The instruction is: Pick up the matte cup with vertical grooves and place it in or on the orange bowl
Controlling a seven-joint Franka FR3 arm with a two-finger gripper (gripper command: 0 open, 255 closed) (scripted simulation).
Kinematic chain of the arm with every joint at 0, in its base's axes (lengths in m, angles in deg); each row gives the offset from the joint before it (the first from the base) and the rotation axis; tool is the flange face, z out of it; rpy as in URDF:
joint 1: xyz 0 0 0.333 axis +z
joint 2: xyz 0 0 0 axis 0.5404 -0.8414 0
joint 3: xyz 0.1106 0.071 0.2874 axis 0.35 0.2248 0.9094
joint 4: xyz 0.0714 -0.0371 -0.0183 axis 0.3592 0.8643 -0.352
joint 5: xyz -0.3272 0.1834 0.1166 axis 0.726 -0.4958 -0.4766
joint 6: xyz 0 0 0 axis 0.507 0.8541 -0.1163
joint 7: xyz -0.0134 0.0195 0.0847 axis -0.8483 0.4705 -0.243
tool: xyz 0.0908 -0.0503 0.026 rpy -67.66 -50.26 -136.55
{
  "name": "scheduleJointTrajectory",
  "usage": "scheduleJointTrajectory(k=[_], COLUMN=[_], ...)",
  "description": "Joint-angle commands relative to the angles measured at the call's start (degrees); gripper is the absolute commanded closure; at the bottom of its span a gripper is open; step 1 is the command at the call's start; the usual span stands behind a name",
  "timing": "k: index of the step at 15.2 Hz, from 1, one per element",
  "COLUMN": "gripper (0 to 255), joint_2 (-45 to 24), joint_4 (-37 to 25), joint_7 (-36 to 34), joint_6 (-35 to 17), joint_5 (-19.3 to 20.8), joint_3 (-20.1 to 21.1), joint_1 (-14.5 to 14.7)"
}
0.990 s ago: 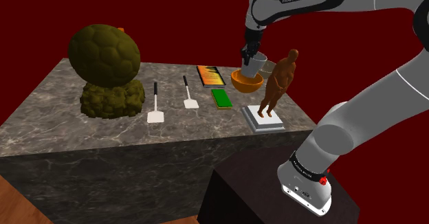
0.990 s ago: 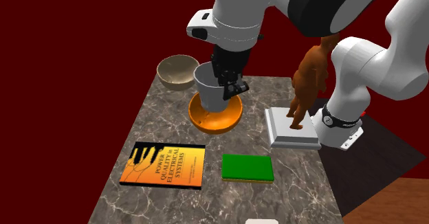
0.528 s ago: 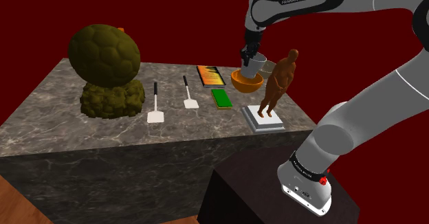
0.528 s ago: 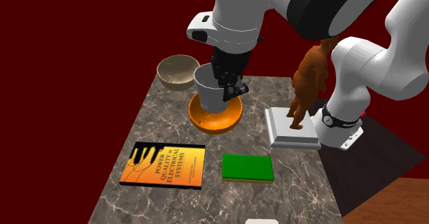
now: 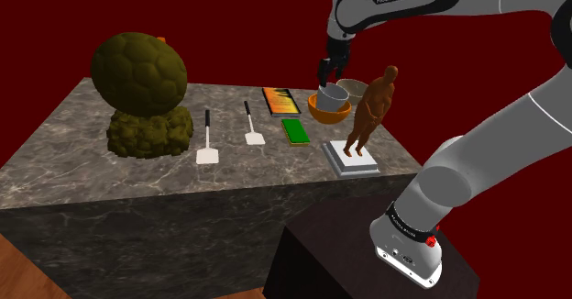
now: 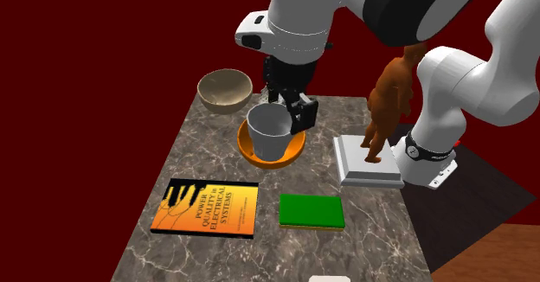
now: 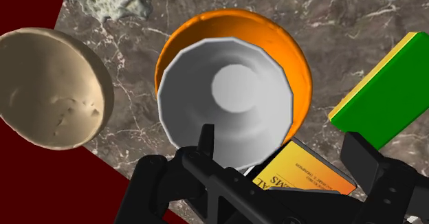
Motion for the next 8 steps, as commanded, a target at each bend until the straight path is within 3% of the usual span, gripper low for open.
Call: scheduleJointTrajectory(k=[1,3,8], gripper=[0,0,0], joint_2=[0.44,0.80,0.80], joint_4=[-2.59,-5.64,-5.64], joint_7=[0.06,0.17,0.17], joint_6=[3.09,6.54,6.54], joint_5=[-0.33,-0.65,-0.65], joint_3=[0.40,0.82,0.82], joint_1=[0.25,0.50,0.49])
